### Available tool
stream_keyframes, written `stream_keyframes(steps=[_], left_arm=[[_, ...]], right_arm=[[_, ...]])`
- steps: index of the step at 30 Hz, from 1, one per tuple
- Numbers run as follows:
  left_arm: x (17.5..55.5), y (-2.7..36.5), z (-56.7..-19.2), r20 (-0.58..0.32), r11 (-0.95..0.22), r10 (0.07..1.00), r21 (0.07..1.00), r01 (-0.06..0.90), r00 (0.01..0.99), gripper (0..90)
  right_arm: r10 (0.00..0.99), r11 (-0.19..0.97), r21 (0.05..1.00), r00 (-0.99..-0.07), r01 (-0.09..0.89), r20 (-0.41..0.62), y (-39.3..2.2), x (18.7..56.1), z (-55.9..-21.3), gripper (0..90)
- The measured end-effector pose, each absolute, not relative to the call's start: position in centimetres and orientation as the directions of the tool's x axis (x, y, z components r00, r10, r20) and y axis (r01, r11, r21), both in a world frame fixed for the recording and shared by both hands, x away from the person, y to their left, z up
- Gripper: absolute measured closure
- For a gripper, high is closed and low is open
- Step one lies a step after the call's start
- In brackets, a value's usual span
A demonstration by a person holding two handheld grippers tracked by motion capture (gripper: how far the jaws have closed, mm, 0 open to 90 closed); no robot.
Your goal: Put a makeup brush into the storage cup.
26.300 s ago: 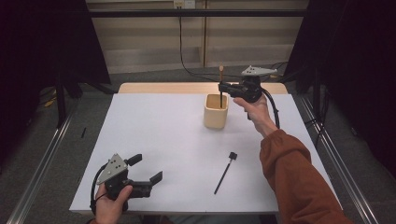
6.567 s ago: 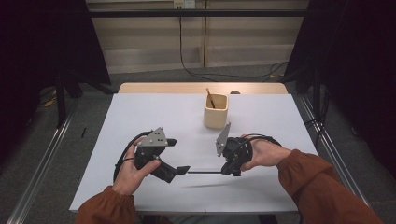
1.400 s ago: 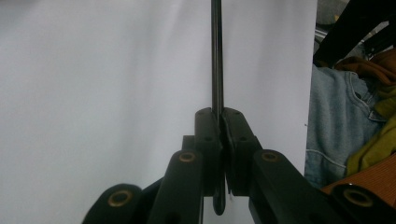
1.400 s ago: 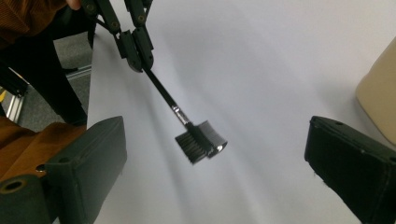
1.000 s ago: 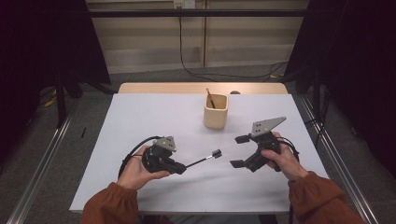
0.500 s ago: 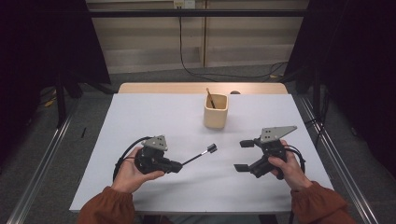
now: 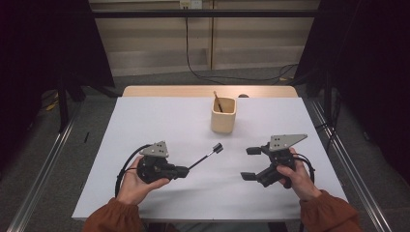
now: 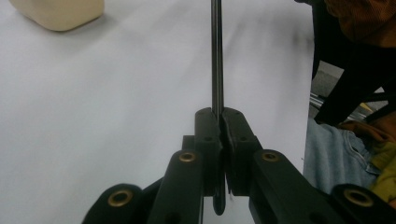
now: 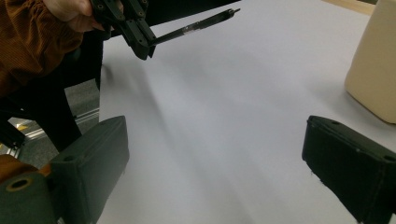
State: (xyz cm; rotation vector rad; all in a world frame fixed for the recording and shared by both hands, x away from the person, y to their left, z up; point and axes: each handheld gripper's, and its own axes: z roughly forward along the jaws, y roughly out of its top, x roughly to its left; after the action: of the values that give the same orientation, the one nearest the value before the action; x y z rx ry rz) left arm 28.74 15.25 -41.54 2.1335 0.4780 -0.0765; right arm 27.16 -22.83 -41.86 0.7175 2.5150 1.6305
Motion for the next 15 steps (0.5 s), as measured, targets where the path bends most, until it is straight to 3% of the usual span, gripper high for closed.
stream_keyframes(steps=[15], left_arm=[[28.04,15.55,-42.35,-0.211,-0.38,0.316,0.865,0.327,0.925,85.6]], right_arm=[[0.415,0.324,0.882,-0.889,0.341,0.191,-22.19,27.06,-41.6,9.0]])
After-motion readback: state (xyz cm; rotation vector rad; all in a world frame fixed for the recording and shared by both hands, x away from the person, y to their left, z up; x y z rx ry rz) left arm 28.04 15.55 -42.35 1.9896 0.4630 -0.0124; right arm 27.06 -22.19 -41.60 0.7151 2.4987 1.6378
